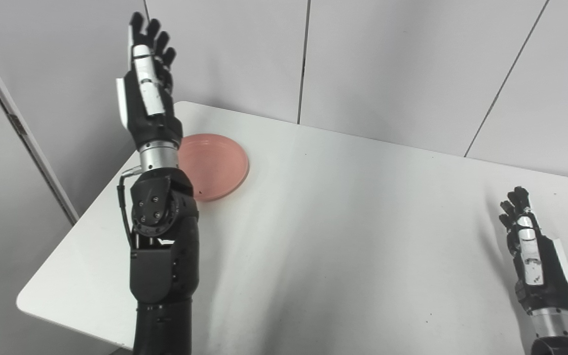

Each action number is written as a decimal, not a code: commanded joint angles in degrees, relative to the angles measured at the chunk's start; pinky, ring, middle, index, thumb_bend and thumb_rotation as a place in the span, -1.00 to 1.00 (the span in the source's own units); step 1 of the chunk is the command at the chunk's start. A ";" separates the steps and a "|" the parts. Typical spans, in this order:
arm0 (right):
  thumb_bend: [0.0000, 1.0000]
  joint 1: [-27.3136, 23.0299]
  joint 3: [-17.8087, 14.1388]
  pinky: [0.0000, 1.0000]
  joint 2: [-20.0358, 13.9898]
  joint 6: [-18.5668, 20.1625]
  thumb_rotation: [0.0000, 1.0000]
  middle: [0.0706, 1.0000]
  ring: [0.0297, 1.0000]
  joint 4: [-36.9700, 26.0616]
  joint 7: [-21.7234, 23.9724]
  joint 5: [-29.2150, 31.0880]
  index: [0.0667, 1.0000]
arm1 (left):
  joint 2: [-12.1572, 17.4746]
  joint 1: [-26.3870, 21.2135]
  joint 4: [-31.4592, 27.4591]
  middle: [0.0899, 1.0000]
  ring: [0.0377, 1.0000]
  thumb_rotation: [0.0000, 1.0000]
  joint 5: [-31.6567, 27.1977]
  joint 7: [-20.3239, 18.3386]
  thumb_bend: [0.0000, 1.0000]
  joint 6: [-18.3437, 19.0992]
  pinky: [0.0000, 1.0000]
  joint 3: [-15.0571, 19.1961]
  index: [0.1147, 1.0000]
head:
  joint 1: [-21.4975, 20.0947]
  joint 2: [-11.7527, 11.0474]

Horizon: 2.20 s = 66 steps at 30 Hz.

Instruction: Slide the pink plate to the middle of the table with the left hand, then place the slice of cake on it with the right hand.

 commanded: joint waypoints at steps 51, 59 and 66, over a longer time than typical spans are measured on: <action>-0.36 4.49 0.18 0.98 0.82 -2.47 1.00 0.98 0.94 5.18 0.86 1.06 1.00 | 10.61 -0.30 23.67 0.91 0.93 1.00 -14.35 -1.57 -0.21 -4.94 0.97 9.42 0.90 | 0.45 1.01; -0.33 4.98 0.15 0.98 0.95 -1.27 1.00 0.98 0.94 3.38 0.43 0.93 1.00 | 11.06 -0.20 25.52 0.92 0.93 1.00 -15.37 -2.41 -0.24 -4.32 0.98 9.35 0.92 | 0.48 1.51; -0.32 5.01 0.24 1.00 1.13 -0.97 1.00 0.97 0.95 2.48 0.28 0.88 0.99 | 11.31 -0.68 28.55 0.90 0.90 1.00 -16.63 -2.25 -0.23 -4.14 0.94 9.62 0.90 | 0.53 1.69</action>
